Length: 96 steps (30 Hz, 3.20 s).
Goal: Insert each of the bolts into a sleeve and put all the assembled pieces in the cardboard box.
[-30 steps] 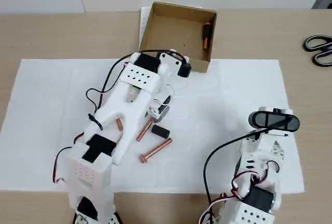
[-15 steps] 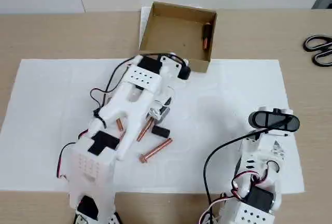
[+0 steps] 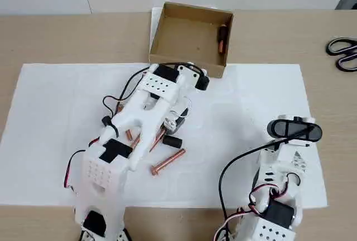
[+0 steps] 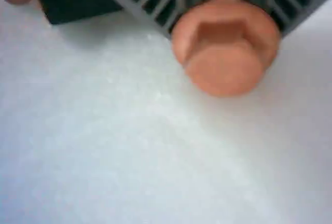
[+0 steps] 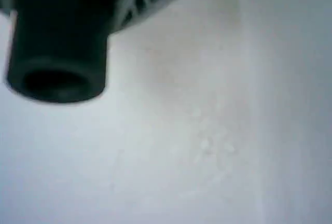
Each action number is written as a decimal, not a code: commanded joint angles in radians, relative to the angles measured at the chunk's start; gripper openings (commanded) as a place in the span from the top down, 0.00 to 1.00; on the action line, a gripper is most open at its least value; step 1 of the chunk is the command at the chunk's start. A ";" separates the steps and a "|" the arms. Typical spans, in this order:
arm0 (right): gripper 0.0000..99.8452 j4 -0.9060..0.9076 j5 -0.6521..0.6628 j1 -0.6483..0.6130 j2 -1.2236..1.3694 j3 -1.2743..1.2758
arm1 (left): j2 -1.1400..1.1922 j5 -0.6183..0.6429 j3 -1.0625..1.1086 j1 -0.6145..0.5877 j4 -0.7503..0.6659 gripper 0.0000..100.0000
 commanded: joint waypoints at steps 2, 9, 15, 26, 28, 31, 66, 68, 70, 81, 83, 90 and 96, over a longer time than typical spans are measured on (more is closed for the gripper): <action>1.00 -0.013 -0.005 0.004 -0.019 -0.005 | -0.014 -0.002 -0.186 -0.014 0.120 0.99; 1.00 -0.041 -0.005 -0.125 -0.019 -0.015 | -0.135 0.005 -0.329 -0.002 0.129 0.99; 1.00 -0.229 -0.008 -0.483 -0.019 -0.011 | -0.316 0.029 -0.329 -0.043 0.127 0.99; 1.00 -0.576 -0.011 -0.746 -0.018 0.017 | -0.692 0.038 -0.205 -0.155 0.107 0.99; 1.00 -0.576 -0.012 -0.748 -0.018 0.017 | -0.789 0.038 -0.150 -0.150 0.080 0.99; 1.00 -0.576 -0.012 -0.748 -0.018 0.017 | -0.942 0.075 -0.024 -0.150 0.014 0.99; 1.00 -0.756 -0.012 -0.926 -0.019 0.017 | -1.795 0.400 1.219 0.095 -1.258 0.99; 1.00 -0.756 -0.012 -0.924 -0.019 0.017 | -1.791 0.400 1.216 0.095 -1.226 0.99; 1.00 -0.757 -0.012 -0.924 -0.019 0.017 | -1.789 0.400 1.214 0.100 -1.189 0.99; 1.00 -0.751 -0.011 -0.924 -0.018 0.017 | -1.786 0.402 1.156 0.167 -1.053 0.99; 1.00 -0.750 -0.011 -0.924 -0.018 0.017 | -1.786 0.402 1.122 0.166 -1.045 0.99; 1.00 -0.750 -0.011 -0.924 -0.018 0.017 | -1.791 0.397 1.084 0.158 -1.020 0.99; 1.00 -0.750 -0.011 -0.924 -0.018 0.017 | -1.784 0.397 1.015 0.118 -0.968 0.99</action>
